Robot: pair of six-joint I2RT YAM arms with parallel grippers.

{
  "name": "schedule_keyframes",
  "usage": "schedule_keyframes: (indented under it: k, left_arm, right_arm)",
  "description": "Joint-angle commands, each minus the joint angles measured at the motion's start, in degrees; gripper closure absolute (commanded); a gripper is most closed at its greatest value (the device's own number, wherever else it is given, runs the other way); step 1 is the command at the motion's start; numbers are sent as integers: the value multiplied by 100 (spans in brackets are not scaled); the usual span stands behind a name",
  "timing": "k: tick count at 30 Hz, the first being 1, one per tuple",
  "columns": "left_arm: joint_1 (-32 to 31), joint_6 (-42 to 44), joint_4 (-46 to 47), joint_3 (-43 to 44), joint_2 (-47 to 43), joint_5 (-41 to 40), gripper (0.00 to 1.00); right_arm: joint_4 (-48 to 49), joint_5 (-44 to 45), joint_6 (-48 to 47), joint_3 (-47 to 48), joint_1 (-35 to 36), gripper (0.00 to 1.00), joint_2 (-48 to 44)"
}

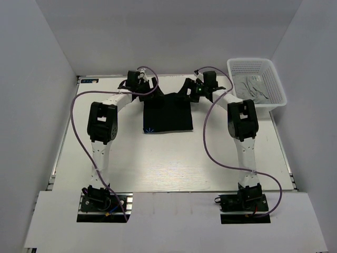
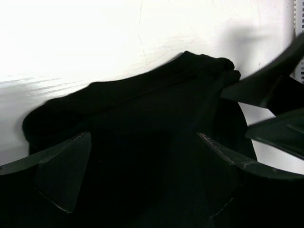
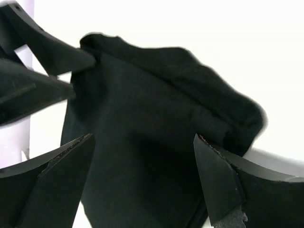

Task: Fold and stack the t-shirts
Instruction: Fold the long partially folded tshirt into a neat square

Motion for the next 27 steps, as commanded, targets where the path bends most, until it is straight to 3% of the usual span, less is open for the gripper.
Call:
schedule_keyframes:
  k: [1, 4, 5, 6, 9, 14, 20, 25, 26, 27]
  left_arm:
    - [80, 426, -400, 269, -757, -156, 0]
    - [-43, 690, -401, -300, -1705, -751, 0]
    - [-43, 691, -331, -511, -1952, -911, 0]
    - [-96, 743, -270, -965, -2354, -1096, 0]
    - [-96, 577, -408, -1626, -2735, -1237, 0]
    - [-96, 507, -620, -1998, -2790, -1291, 0]
    - [-96, 446, -954, -2059, -2245, -1483, 0]
    - [-149, 313, -1086, -2113, -1858, -1739, 14]
    - [-201, 313, -1086, -2113, -1796, -1791, 28]
    - [-202, 313, -1086, -2113, -1683, -1792, 33]
  right_arm:
    - [-355, 98, -617, -144, 55, 10, -1361]
    - [-285, 256, -942, -1073, 126, 10, -2007]
    - [-241, 517, -1013, -1294, 152, 10, -2679]
    - [-224, 616, -1075, -2018, 187, 10, -2894]
    - [5, 1003, -1058, -2735, 214, 10, -3818]
    - [348, 1205, -970, -4598, 258, 10, -5092]
    - [-355, 1829, -1163, -5198, 223, 10, -6567]
    - [-619, 2874, -1128, -5637, 205, 10, -7552]
    - [-662, 3206, -1102, -5690, 205, 10, -7650]
    - [-663, 3384, -998, -5760, 205, 10, -7721]
